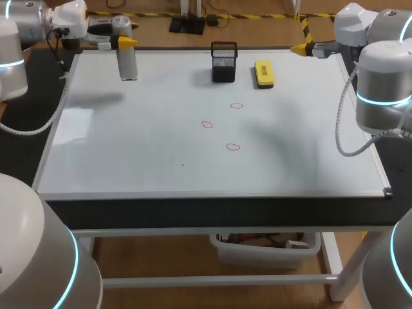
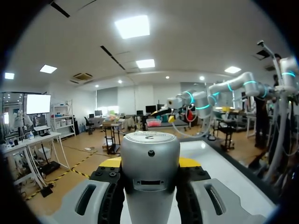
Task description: Pick up the inspection probe, press it on each red-marked spot on the whiteboard one by one, put down the probe, pick up the eraser, and wipe off all the red marks.
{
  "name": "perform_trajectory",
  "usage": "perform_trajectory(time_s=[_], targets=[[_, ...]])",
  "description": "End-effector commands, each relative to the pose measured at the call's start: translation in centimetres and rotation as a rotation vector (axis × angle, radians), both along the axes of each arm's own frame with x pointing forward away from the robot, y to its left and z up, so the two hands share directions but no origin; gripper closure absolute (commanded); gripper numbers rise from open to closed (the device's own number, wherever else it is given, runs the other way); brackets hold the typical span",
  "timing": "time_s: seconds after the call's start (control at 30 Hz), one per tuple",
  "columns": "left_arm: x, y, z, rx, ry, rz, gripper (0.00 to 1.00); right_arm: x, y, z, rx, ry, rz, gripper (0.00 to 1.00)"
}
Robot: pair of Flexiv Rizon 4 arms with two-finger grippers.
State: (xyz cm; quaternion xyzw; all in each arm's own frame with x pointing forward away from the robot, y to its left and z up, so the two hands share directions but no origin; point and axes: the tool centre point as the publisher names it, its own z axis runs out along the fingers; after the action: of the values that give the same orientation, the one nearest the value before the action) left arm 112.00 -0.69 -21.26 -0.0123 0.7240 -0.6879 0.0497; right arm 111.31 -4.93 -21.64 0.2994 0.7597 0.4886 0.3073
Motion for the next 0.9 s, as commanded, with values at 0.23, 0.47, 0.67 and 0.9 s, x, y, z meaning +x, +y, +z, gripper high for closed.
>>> perform_trajectory(time_s=[0.23, 0.47, 0.67, 0.9], targets=[[-0.6, -0.2, 0.3, -0.002, -0.011, 0.161, 1.00, 1.3, -0.1, -0.8, -0.059, 0.060, 0.101, 0.00], [-0.6, -0.2, 0.3, -0.002, -0.011, 0.161, 1.00, 4.0, 0.8, -2.9, -0.213, 0.178, 0.338, 0.00], [-0.6, -0.2, 0.3, -0.002, -0.011, 0.161, 1.00, 4.8, 2.0, -5.2, -0.421, 0.251, 0.542, 0.00], [-0.6, -0.2, 0.3, -0.002, -0.011, 0.161, 1.00, 5.2, 2.9, -7.5, -0.737, 0.322, 0.786, 0.00]])
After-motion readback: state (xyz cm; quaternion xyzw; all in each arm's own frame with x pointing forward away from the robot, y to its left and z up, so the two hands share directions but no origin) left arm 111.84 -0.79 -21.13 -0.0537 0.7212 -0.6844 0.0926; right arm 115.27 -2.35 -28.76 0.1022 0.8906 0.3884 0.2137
